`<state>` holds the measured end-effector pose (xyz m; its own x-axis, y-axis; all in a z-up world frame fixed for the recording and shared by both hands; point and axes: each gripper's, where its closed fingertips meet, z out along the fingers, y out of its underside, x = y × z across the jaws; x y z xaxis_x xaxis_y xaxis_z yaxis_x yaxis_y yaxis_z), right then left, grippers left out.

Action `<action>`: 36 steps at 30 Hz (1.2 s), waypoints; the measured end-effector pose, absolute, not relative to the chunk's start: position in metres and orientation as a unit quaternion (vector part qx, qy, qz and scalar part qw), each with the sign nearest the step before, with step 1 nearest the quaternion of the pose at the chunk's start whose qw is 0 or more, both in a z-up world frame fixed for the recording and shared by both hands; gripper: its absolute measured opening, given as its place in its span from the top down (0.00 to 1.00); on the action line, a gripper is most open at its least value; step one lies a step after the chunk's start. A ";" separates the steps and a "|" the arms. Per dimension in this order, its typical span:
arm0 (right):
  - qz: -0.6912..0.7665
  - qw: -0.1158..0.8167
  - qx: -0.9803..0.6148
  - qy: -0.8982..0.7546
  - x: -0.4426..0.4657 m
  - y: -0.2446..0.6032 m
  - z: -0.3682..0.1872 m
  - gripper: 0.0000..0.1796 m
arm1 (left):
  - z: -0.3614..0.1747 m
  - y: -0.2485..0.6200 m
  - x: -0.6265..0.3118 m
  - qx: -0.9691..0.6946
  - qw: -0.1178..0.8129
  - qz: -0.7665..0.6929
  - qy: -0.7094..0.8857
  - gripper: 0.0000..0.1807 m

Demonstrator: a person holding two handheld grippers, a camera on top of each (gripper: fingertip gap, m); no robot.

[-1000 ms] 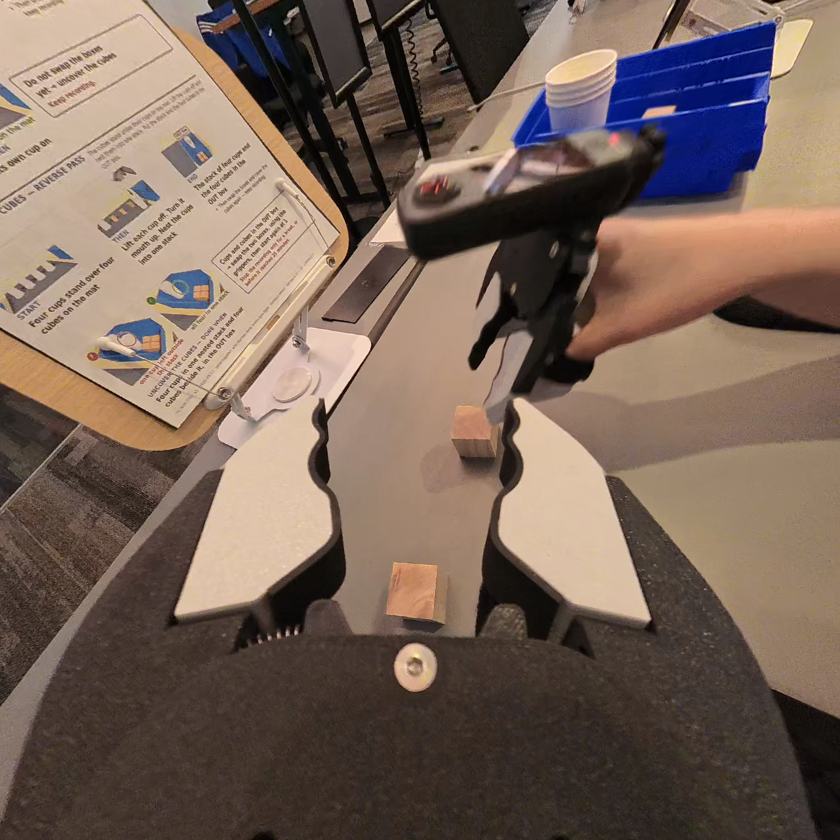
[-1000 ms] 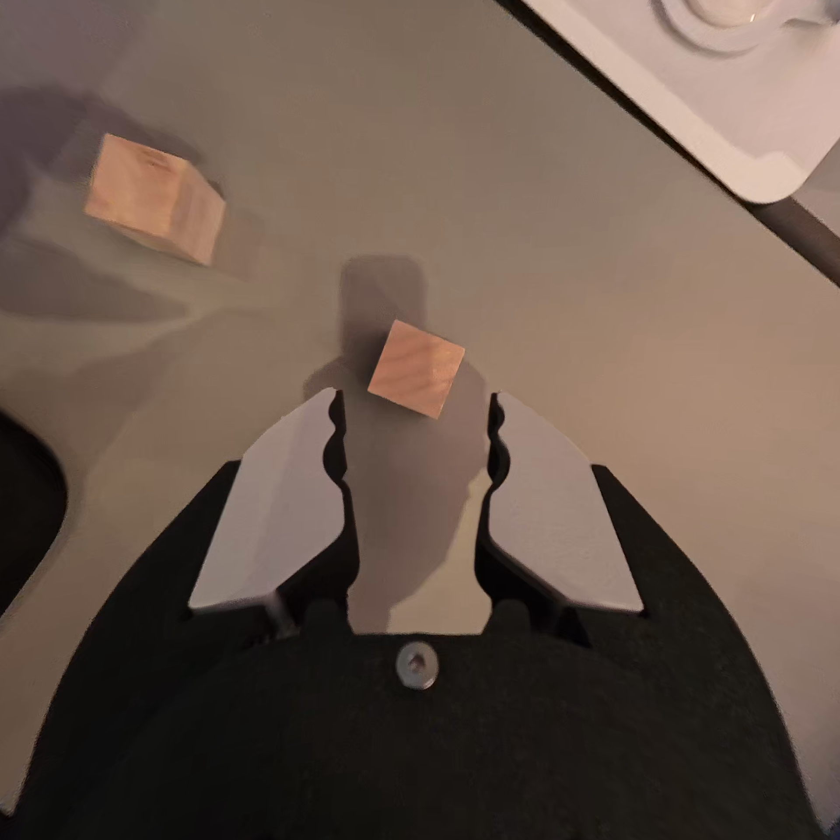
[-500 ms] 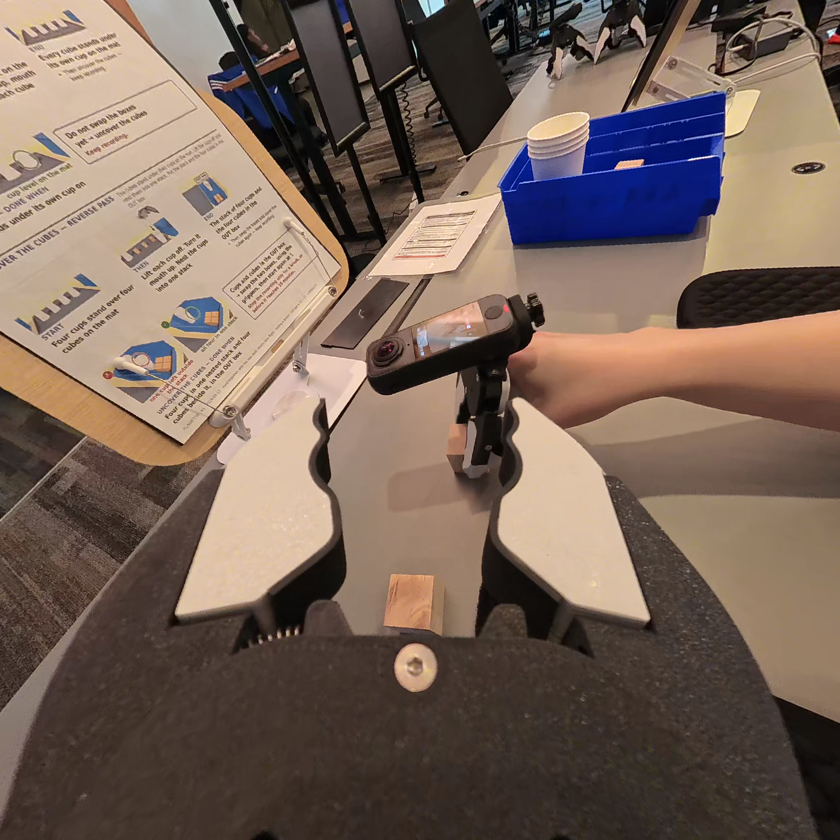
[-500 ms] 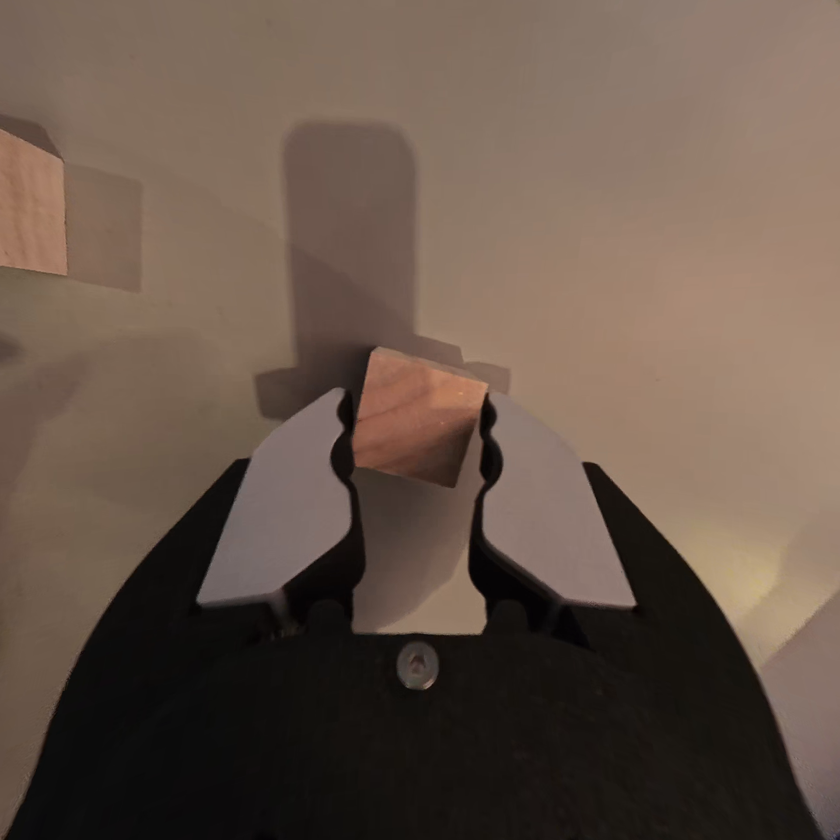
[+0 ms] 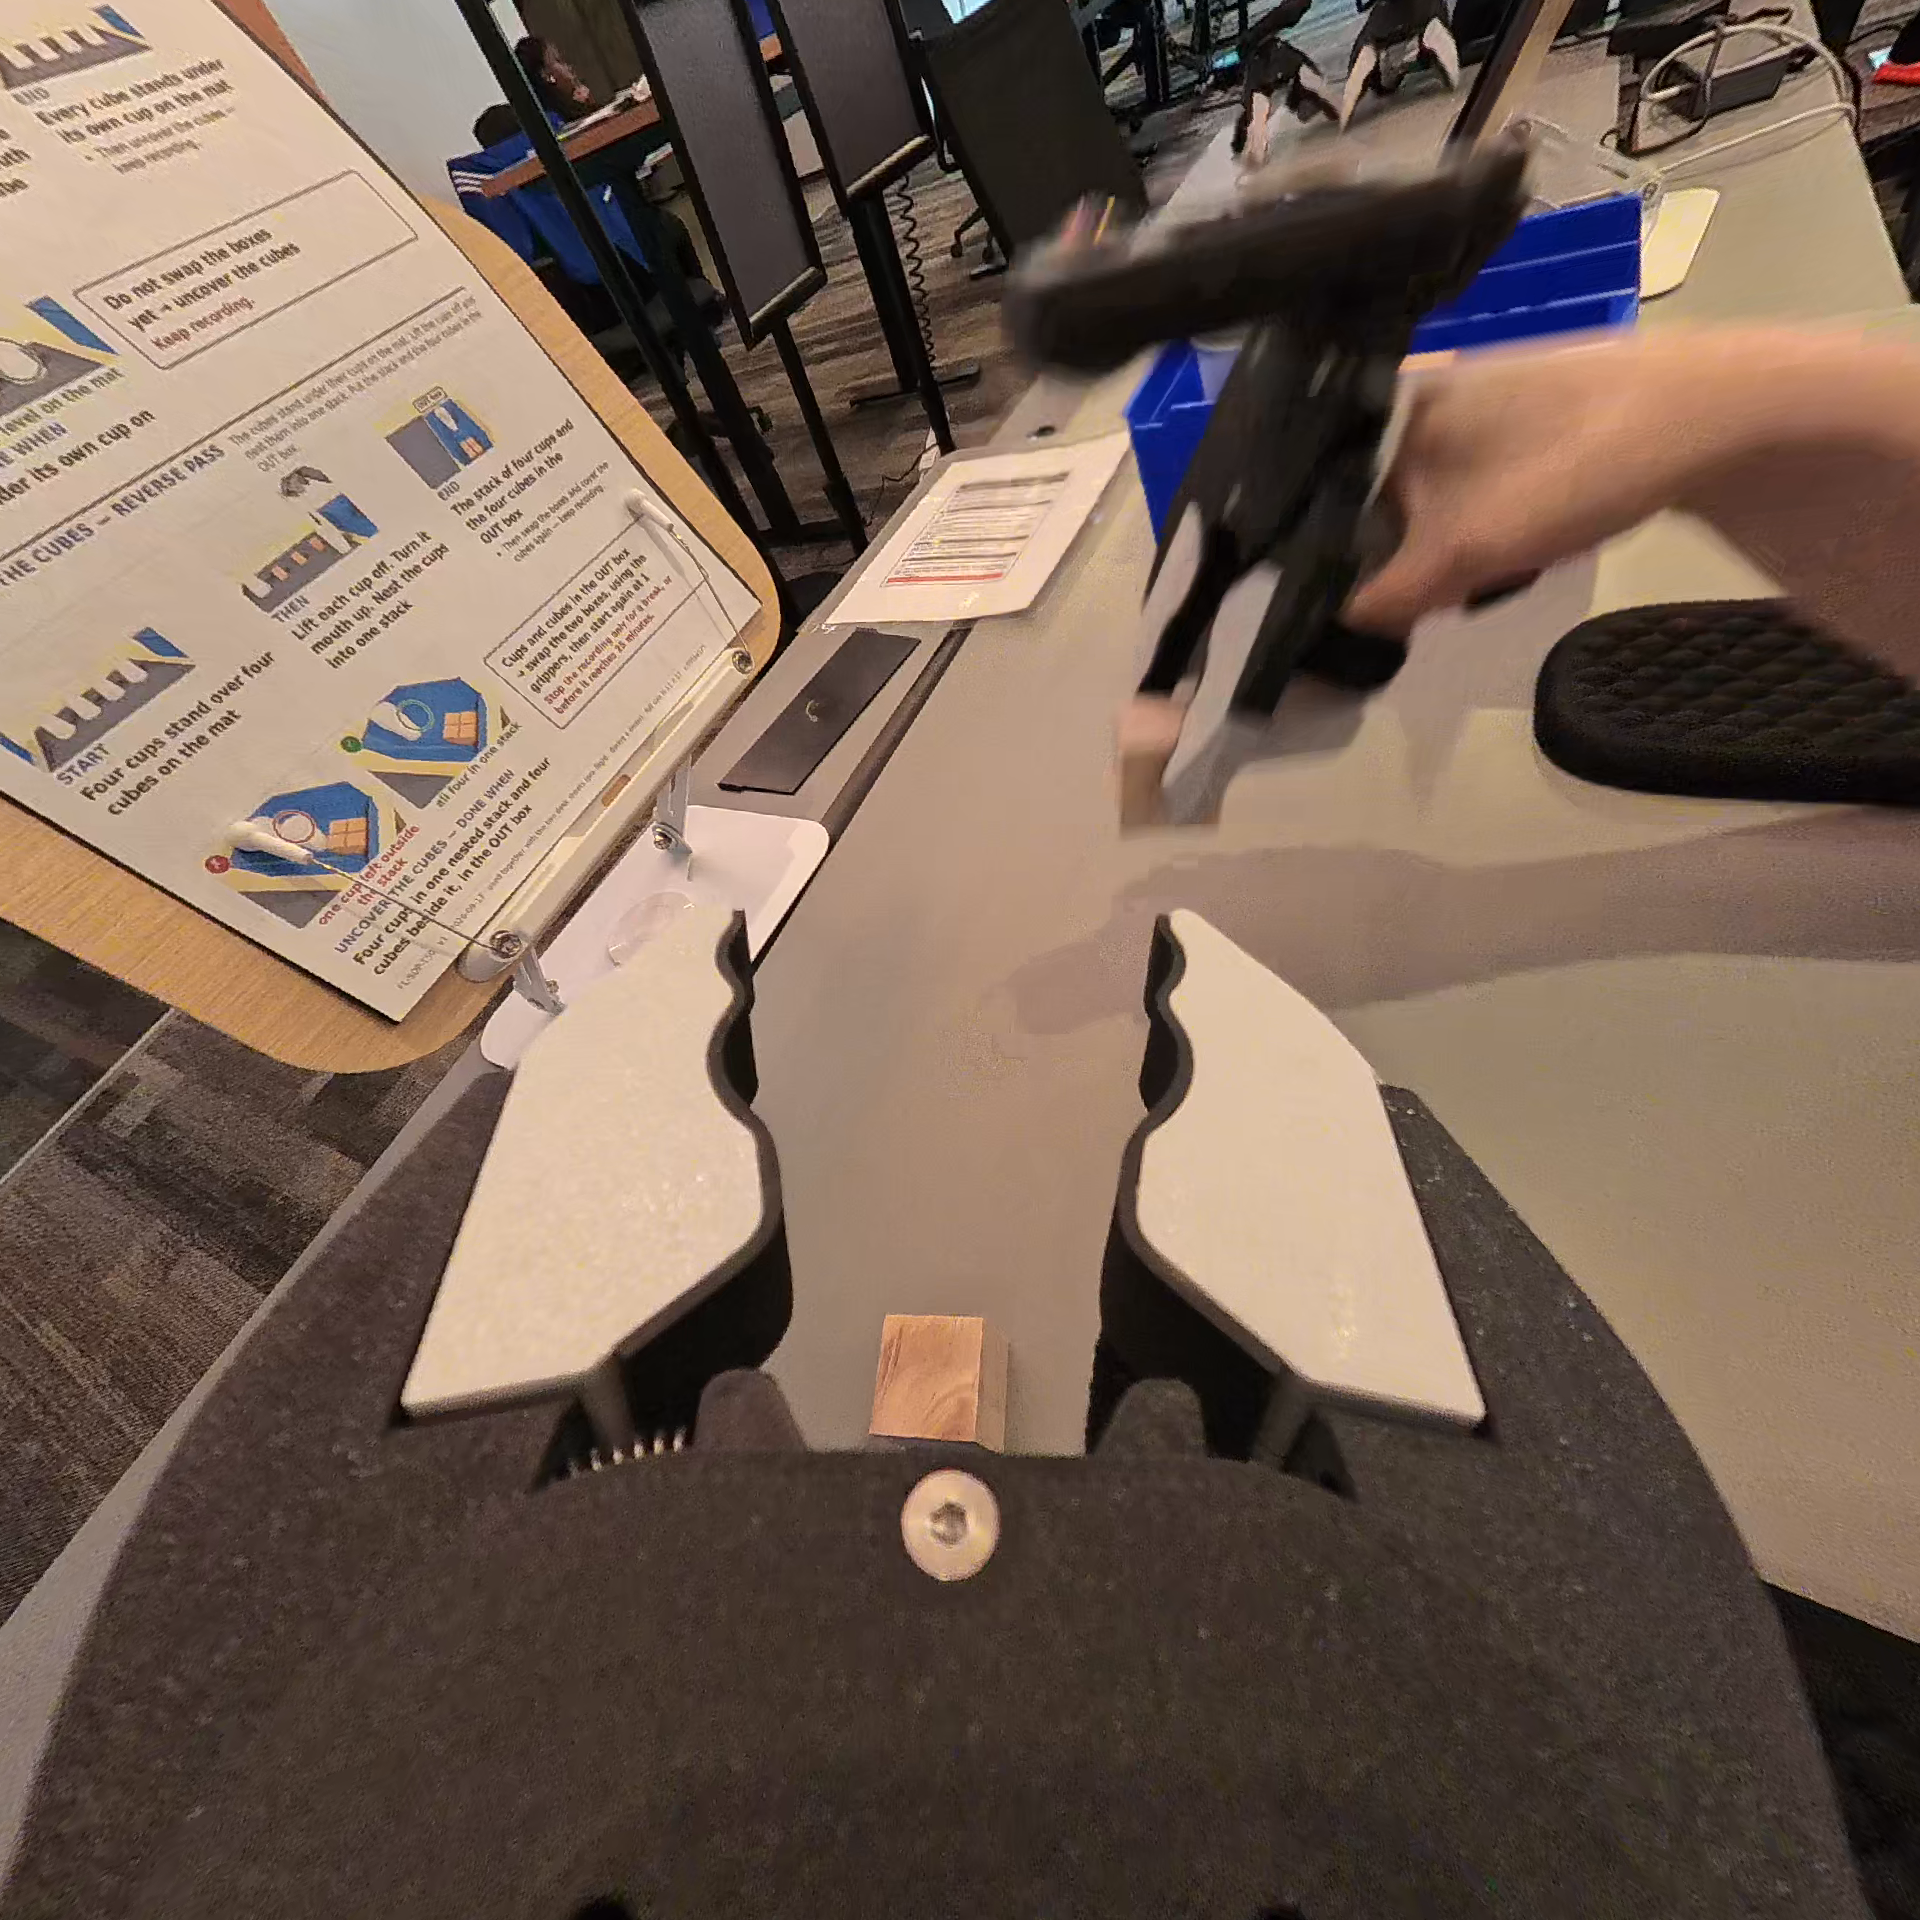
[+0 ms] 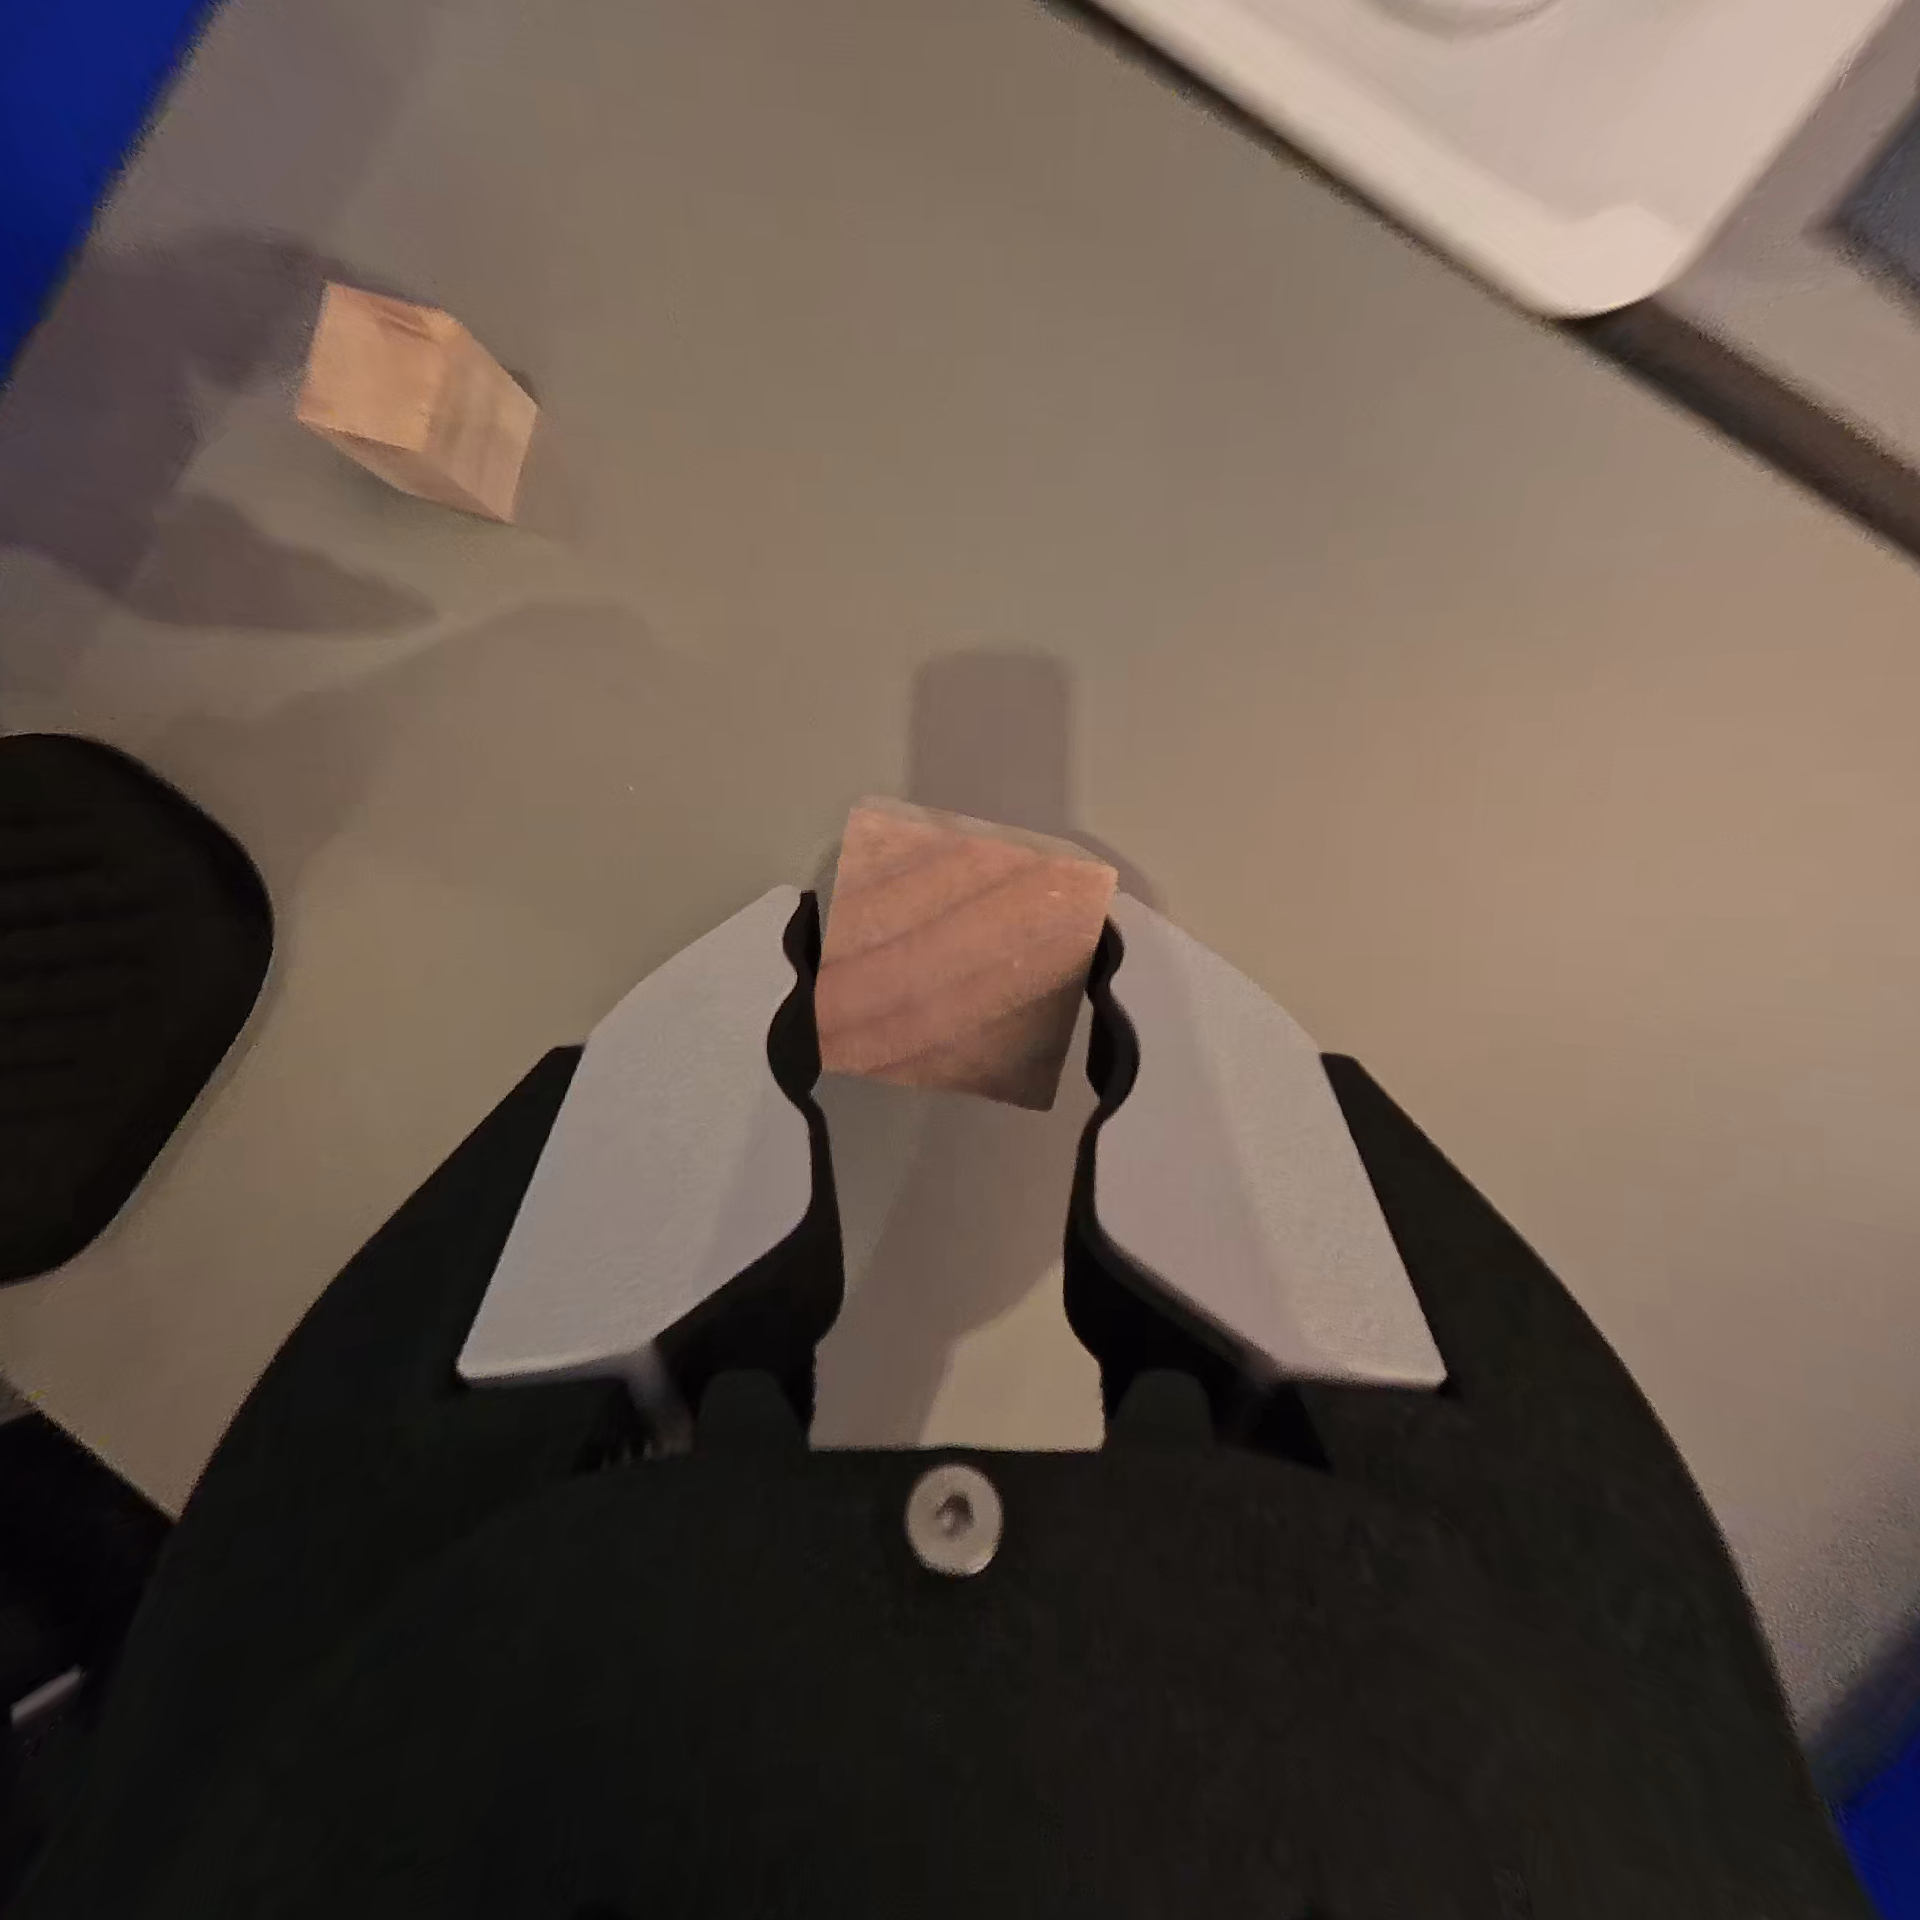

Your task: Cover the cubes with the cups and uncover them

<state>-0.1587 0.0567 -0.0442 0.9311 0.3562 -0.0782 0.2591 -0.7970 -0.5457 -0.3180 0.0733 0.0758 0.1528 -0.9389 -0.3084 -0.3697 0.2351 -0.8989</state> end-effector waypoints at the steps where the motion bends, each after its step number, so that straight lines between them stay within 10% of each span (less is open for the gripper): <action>1: 0.081 0.296 -0.939 -0.157 -0.140 0.047 -0.024 0.73 | 0.075 0.073 -0.317 -0.555 0.517 -0.274 0.591 0.60; 8: -0.042 0.388 -0.918 -0.065 0.067 -0.038 0.066 0.73 | 0.074 0.072 -0.311 -0.553 0.515 -0.270 0.597 0.60; 16: -0.086 0.261 -0.959 0.066 0.253 -0.124 -0.020 0.73 | 0.067 0.073 -0.305 -0.563 0.507 -0.250 0.603 0.60; 36: -0.065 0.104 -0.990 0.066 0.304 -0.161 -0.144 0.73 | 0.061 0.084 -0.312 -0.585 0.505 -0.223 0.594 0.60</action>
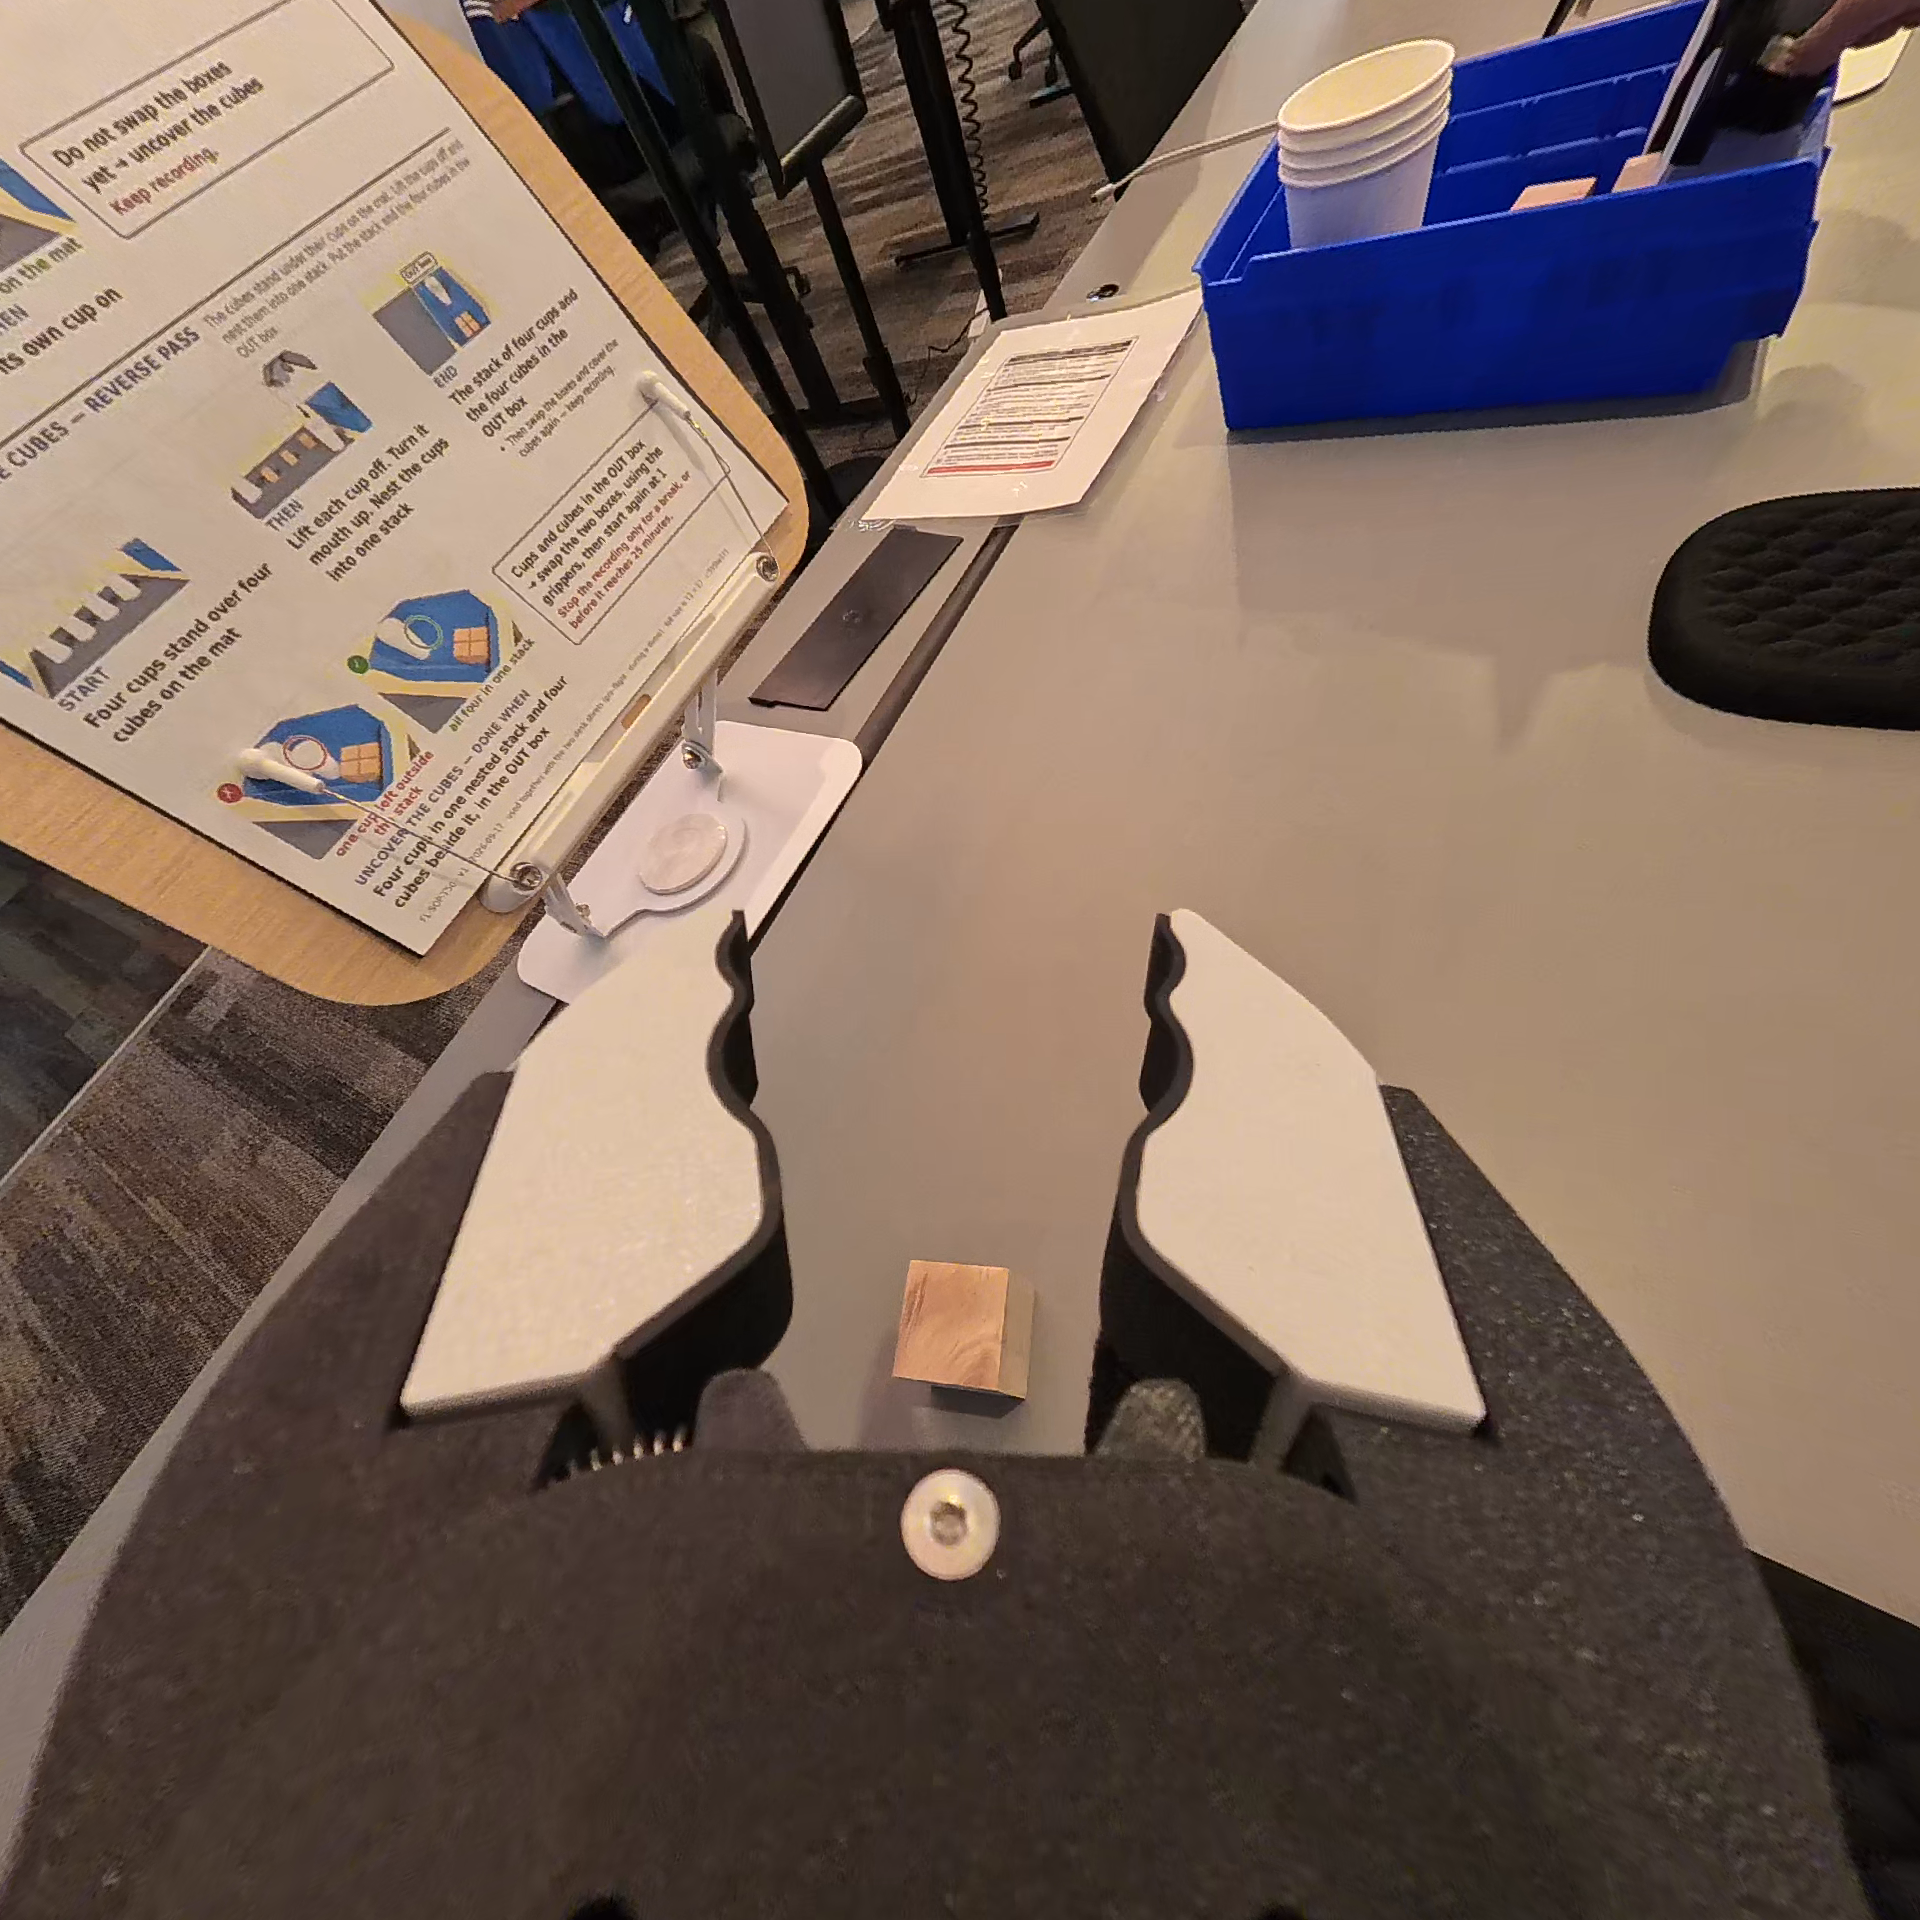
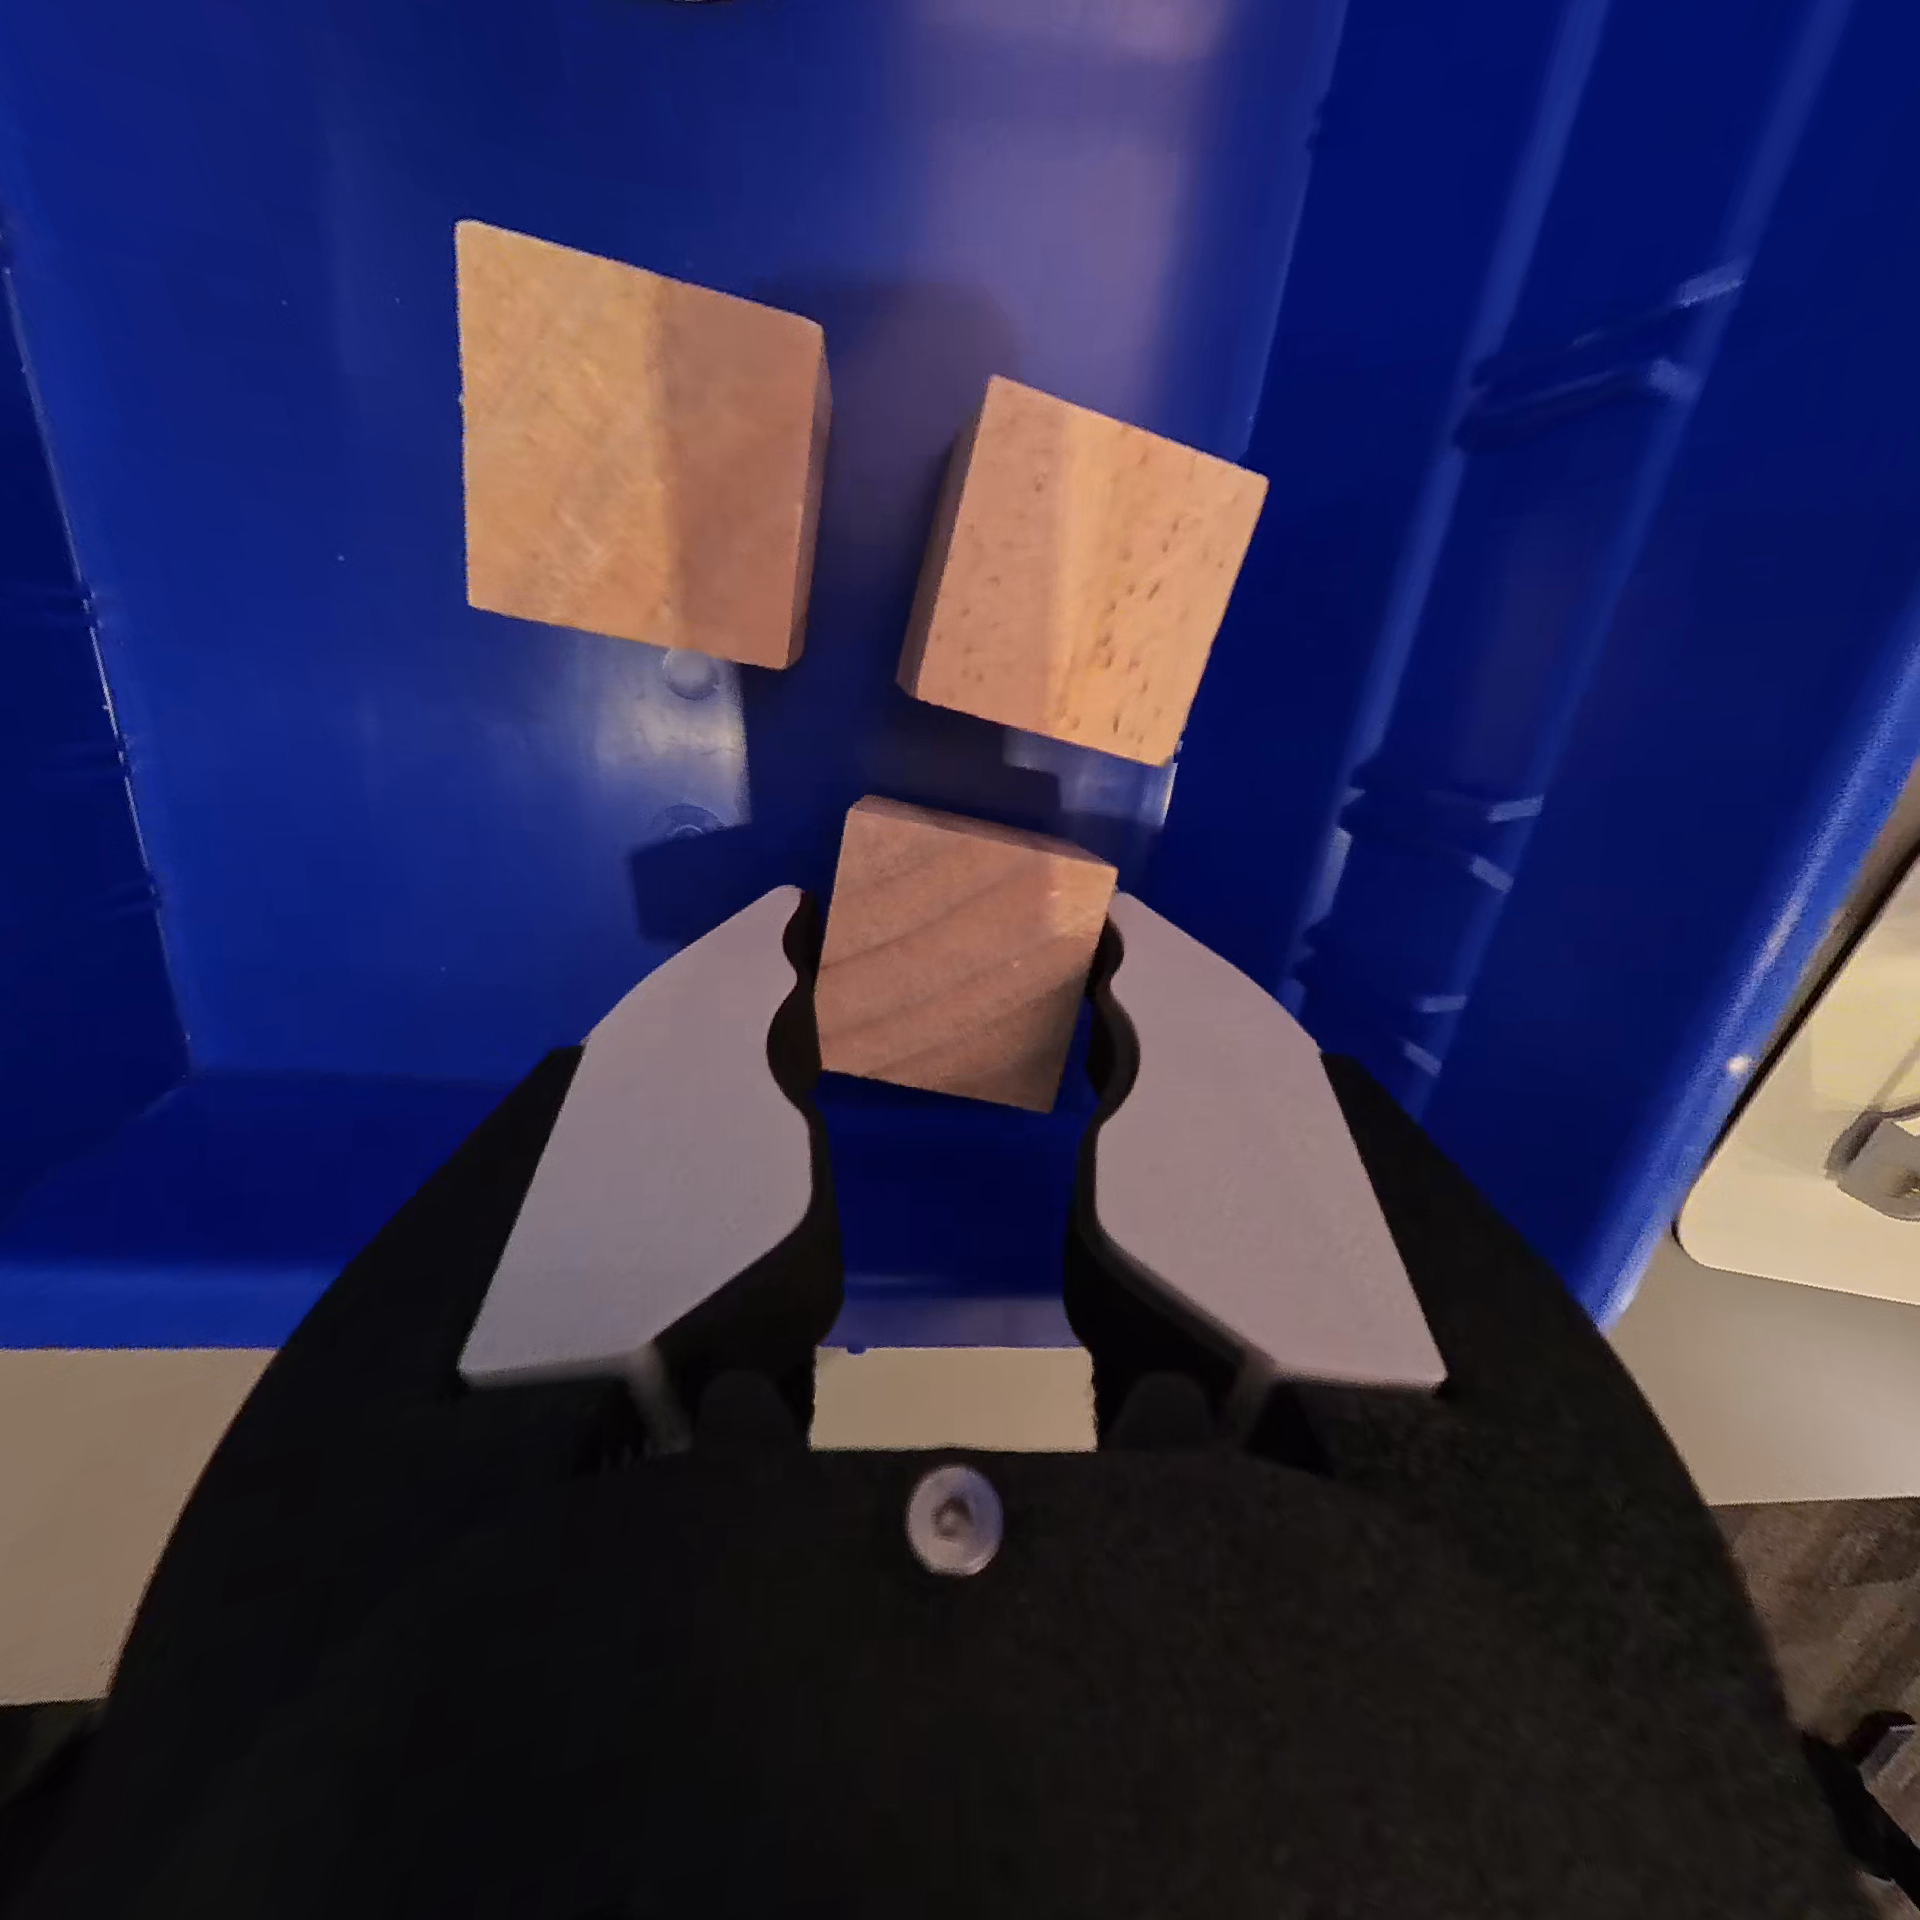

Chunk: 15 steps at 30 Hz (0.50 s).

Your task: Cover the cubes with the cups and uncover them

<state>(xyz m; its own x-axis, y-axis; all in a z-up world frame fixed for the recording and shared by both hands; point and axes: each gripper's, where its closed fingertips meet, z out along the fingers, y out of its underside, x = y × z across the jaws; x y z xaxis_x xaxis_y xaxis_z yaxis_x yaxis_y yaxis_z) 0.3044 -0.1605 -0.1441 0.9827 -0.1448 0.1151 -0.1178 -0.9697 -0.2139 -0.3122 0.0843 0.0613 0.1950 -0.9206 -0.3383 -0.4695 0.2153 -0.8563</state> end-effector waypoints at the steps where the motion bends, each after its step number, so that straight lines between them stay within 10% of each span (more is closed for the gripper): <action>1: -0.060 0.104 -0.990 0.068 0.303 -0.160 -0.145 0.73 | 0.061 0.084 -0.312 -0.585 0.505 -0.223 0.594 0.60; 15: -0.054 0.100 -0.990 0.080 0.302 -0.158 -0.153 0.72 | 0.016 0.132 -0.374 -0.700 0.445 -0.069 0.555 0.65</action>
